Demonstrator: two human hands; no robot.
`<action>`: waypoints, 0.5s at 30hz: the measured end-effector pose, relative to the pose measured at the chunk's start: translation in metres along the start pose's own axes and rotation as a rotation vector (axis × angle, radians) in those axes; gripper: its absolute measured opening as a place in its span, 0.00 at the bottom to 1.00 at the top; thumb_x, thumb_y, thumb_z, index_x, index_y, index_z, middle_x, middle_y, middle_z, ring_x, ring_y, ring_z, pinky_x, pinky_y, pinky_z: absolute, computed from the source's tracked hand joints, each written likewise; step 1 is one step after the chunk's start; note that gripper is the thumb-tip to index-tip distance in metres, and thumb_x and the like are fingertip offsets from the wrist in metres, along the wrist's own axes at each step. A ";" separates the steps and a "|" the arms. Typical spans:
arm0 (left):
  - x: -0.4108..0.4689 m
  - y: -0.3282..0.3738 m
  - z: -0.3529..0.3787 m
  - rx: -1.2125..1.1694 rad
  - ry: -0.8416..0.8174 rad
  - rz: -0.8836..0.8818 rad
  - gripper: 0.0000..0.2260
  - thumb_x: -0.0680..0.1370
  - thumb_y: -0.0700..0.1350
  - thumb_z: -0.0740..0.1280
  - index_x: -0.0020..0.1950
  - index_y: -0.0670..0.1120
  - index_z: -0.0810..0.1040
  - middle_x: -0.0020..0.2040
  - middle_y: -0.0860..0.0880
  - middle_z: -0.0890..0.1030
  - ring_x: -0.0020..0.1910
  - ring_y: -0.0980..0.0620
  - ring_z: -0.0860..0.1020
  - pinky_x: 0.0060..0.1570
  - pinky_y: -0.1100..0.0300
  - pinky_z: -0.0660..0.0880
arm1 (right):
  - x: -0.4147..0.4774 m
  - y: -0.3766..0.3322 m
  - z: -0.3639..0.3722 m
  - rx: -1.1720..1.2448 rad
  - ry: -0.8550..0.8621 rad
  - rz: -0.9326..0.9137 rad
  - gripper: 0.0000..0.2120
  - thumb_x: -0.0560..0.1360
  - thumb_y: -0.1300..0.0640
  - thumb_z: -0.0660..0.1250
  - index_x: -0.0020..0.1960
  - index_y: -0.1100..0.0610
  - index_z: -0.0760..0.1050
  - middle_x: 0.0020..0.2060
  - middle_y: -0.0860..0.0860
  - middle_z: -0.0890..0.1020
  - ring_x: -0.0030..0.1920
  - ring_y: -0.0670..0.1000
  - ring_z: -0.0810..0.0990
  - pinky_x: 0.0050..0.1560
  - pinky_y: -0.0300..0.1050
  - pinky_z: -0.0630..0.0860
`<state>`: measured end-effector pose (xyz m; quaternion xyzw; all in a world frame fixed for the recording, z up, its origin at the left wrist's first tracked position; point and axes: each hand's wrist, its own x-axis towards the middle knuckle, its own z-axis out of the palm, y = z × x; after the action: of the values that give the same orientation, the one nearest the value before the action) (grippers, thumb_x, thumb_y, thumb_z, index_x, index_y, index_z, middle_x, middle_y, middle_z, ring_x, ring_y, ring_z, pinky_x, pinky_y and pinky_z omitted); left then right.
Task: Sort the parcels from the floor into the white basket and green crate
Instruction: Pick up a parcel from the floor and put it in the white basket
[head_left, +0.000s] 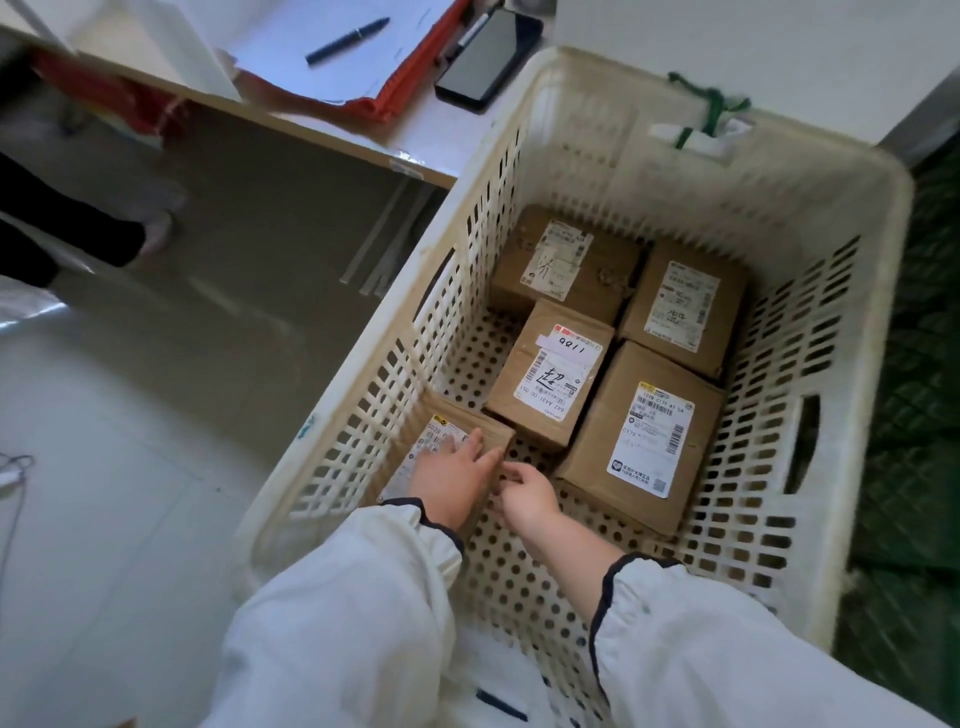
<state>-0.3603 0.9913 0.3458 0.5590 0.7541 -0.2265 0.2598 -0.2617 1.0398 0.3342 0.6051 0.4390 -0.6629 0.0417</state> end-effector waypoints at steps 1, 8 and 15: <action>-0.005 0.000 -0.005 -0.012 0.008 -0.024 0.27 0.80 0.47 0.60 0.76 0.54 0.53 0.78 0.45 0.51 0.73 0.40 0.59 0.63 0.43 0.67 | -0.005 -0.004 -0.006 -0.023 -0.001 -0.022 0.18 0.79 0.68 0.53 0.66 0.59 0.70 0.51 0.56 0.78 0.40 0.53 0.74 0.32 0.38 0.68; -0.074 -0.008 -0.048 -0.105 0.194 -0.207 0.31 0.77 0.41 0.65 0.76 0.51 0.55 0.74 0.45 0.64 0.66 0.43 0.71 0.56 0.50 0.75 | -0.058 -0.051 -0.048 -0.234 -0.005 -0.216 0.19 0.78 0.68 0.53 0.65 0.59 0.70 0.52 0.52 0.78 0.42 0.50 0.75 0.35 0.37 0.70; -0.189 -0.025 -0.100 -0.226 0.520 -0.398 0.23 0.77 0.43 0.65 0.71 0.52 0.65 0.63 0.50 0.74 0.56 0.48 0.76 0.45 0.55 0.77 | -0.143 -0.109 -0.047 -0.423 -0.101 -0.523 0.22 0.75 0.69 0.57 0.68 0.57 0.68 0.59 0.54 0.75 0.50 0.53 0.78 0.45 0.45 0.78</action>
<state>-0.3528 0.9111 0.5453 0.4078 0.9096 -0.0381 0.0699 -0.2526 1.0683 0.5174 0.4164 0.7045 -0.5745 0.0163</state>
